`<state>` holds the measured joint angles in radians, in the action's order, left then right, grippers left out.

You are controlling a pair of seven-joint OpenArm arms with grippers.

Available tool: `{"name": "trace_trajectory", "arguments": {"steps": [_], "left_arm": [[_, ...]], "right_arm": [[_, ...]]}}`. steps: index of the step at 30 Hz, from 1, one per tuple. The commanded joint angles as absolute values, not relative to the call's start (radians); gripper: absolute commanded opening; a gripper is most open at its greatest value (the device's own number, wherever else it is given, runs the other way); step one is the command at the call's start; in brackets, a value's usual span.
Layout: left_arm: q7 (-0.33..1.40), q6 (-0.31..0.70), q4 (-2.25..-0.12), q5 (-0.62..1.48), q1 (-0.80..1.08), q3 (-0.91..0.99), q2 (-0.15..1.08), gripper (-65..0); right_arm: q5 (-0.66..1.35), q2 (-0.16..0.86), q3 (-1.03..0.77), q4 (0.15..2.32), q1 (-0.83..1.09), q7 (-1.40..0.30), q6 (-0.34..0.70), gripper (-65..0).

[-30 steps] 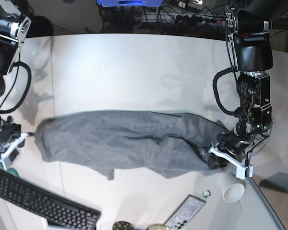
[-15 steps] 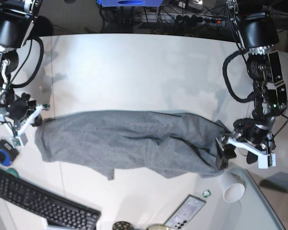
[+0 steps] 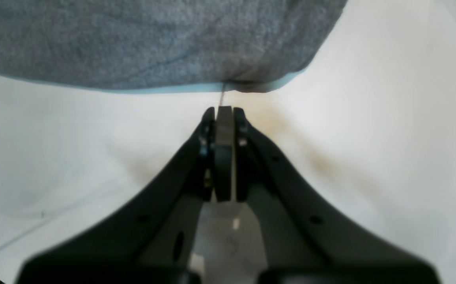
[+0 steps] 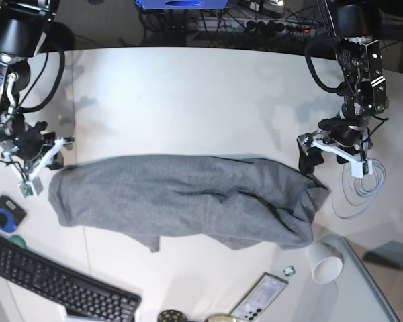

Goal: Layout the t-shirt on the table in an organized manner, then fold the t-shirt properly
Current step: 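Pull the shirt taut between both grippers, left gripper dragging outward, then lift the shirt with both grippers and shake it out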

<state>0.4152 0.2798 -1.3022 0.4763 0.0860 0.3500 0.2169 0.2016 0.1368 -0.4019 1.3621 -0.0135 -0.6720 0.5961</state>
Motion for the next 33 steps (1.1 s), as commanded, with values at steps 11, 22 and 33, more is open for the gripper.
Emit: {"name": "trace_trajectory", "arguments": {"steps": [11,22,33], "left_arm": [[0.325,0.285,-1.073,0.481,-0.081,0.351,0.171,0.0],[0.321,0.285,-0.955,0.481,-0.168,0.271,0.159,-57.6],[0.529,0.285,-1.264,0.486,-0.093,0.271,0.199,-65.0]], "right_arm": [[0.213,0.151,-0.406,1.377,-0.030,-0.651,0.607,-64.2],[0.213,0.125,-0.542,1.268,-0.073,-0.604,0.601,-63.9],[0.214,0.110,-0.662,0.993,-0.240,-0.595,0.654,-22.4]]}}
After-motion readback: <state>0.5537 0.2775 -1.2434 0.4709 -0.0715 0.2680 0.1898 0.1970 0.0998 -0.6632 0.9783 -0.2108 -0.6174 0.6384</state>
